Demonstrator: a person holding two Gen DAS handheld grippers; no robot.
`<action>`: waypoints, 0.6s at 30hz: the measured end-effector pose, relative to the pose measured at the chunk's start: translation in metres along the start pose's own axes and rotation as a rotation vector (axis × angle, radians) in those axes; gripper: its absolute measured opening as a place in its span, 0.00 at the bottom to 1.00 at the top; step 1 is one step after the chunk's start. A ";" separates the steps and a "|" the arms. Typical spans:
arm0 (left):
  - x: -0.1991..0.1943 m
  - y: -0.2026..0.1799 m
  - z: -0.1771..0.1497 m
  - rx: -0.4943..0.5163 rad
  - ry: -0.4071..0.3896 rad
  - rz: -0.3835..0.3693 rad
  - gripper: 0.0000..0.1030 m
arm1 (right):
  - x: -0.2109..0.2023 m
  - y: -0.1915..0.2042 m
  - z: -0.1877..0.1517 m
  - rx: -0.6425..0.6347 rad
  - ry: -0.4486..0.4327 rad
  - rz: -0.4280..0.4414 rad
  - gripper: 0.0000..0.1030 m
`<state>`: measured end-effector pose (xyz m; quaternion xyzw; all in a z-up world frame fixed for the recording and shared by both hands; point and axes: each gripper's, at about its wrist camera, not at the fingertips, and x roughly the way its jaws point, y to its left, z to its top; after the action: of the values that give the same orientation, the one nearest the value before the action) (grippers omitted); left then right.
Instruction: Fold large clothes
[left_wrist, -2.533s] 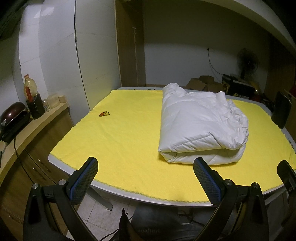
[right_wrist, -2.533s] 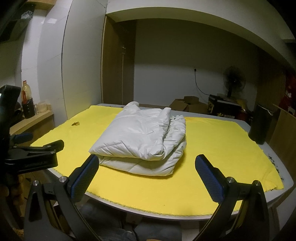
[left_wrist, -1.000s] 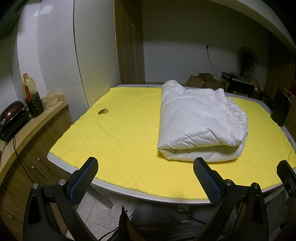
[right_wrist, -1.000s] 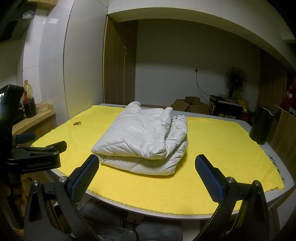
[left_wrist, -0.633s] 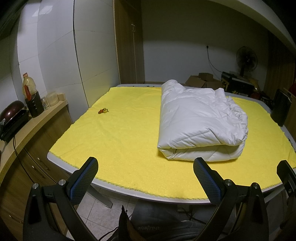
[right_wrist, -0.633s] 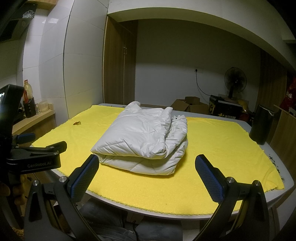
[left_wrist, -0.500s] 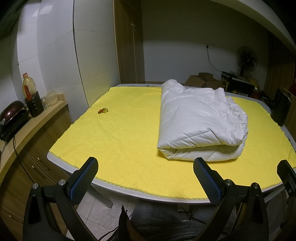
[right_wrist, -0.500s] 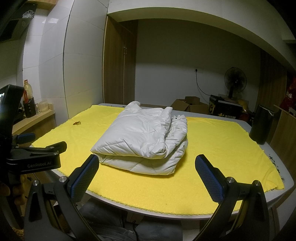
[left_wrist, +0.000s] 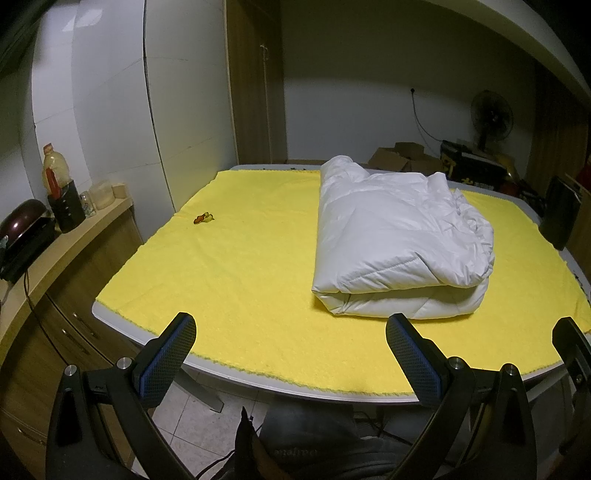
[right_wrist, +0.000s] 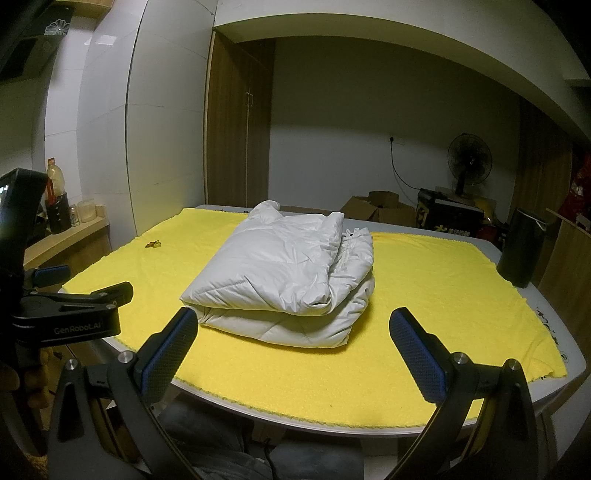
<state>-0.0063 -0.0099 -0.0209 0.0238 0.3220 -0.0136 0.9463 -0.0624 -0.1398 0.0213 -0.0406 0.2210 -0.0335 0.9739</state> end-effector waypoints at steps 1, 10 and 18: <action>0.000 0.000 0.000 0.000 0.000 0.000 1.00 | 0.000 0.000 0.000 0.000 0.000 0.000 1.00; 0.001 0.000 0.000 0.001 0.005 -0.005 1.00 | 0.000 0.000 0.000 0.000 0.003 -0.001 1.00; 0.001 0.001 0.000 0.001 0.005 -0.005 1.00 | 0.000 0.000 0.000 0.000 0.003 -0.005 1.00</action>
<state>-0.0053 -0.0089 -0.0219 0.0235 0.3245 -0.0161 0.9454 -0.0624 -0.1398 0.0208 -0.0410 0.2225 -0.0359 0.9734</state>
